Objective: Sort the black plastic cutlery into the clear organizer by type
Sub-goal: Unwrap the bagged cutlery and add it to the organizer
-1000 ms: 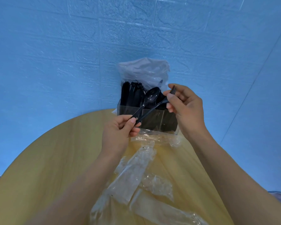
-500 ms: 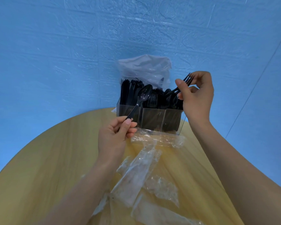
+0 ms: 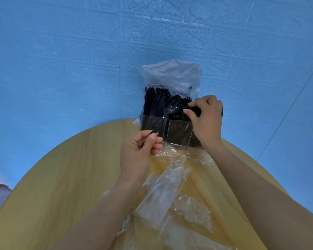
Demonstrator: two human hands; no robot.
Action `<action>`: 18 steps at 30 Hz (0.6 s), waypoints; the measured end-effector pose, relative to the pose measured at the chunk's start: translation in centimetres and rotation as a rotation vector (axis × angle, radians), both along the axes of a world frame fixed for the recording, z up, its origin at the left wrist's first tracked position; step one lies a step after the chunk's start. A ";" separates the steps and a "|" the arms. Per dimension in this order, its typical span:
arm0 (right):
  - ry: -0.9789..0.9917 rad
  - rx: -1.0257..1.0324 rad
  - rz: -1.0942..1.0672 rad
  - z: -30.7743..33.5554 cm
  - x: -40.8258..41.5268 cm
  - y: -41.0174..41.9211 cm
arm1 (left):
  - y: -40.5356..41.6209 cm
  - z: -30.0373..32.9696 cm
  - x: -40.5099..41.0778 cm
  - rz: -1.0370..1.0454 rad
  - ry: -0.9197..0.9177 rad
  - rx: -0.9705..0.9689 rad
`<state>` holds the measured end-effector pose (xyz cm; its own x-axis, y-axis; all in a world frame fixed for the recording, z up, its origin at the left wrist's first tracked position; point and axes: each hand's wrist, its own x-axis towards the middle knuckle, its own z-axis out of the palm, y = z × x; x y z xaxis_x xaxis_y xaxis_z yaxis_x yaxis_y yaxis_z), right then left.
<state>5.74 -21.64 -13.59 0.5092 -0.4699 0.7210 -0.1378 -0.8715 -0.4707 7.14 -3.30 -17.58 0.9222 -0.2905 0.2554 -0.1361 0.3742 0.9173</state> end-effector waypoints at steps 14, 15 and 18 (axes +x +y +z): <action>-0.203 0.794 0.734 2.6 -4.9 3.1 | -0.5 2.0 -1.1 -0.171 -0.127 0.136; -0.214 0.815 0.774 2.8 -5.3 2.8 | -0.5 2.4 -1.1 -0.213 -0.131 0.161; -0.199 0.854 0.954 3.4 -6.8 1.3 | -0.9 3.9 -0.9 -0.345 -0.093 0.212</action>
<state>-1.03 -20.30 -10.17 0.8154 -0.3293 0.4761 0.5036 -0.0021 -0.8639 6.22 -4.17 -13.66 0.7373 -0.6337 0.2342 -0.1220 0.2161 0.9687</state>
